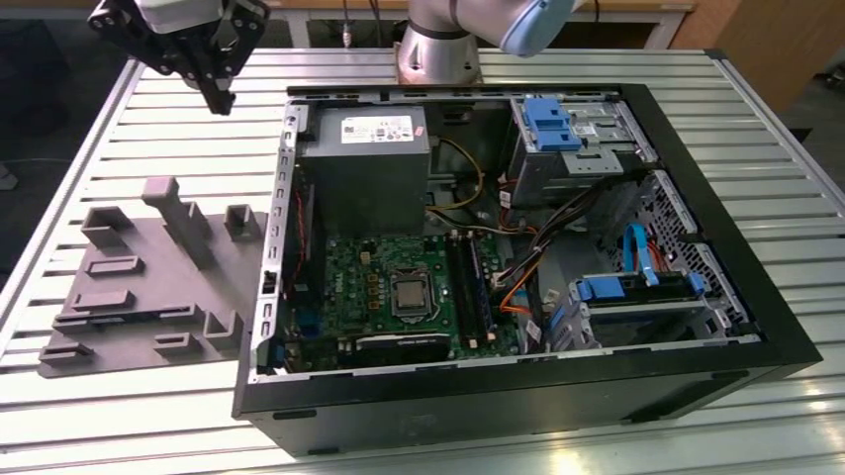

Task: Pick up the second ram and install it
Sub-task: 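Reach for the second ram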

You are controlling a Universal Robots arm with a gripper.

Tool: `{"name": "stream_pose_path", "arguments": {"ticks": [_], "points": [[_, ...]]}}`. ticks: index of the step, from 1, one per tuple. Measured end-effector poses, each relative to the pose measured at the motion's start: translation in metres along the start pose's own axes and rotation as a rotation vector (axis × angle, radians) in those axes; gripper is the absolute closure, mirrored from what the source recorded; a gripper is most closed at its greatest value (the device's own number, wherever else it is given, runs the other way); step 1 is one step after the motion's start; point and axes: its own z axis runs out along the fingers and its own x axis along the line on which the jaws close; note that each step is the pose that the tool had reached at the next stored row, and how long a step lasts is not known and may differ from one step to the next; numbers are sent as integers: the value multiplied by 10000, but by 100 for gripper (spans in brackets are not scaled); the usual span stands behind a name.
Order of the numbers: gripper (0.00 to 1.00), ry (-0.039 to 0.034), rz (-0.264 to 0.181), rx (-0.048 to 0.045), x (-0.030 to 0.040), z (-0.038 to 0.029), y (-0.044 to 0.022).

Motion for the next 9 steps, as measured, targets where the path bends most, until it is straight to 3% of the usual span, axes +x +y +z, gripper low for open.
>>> {"name": "stream_pose_path", "arguments": {"ticks": [9], "points": [[89,-1,0,-1,85,0,-9]]}}
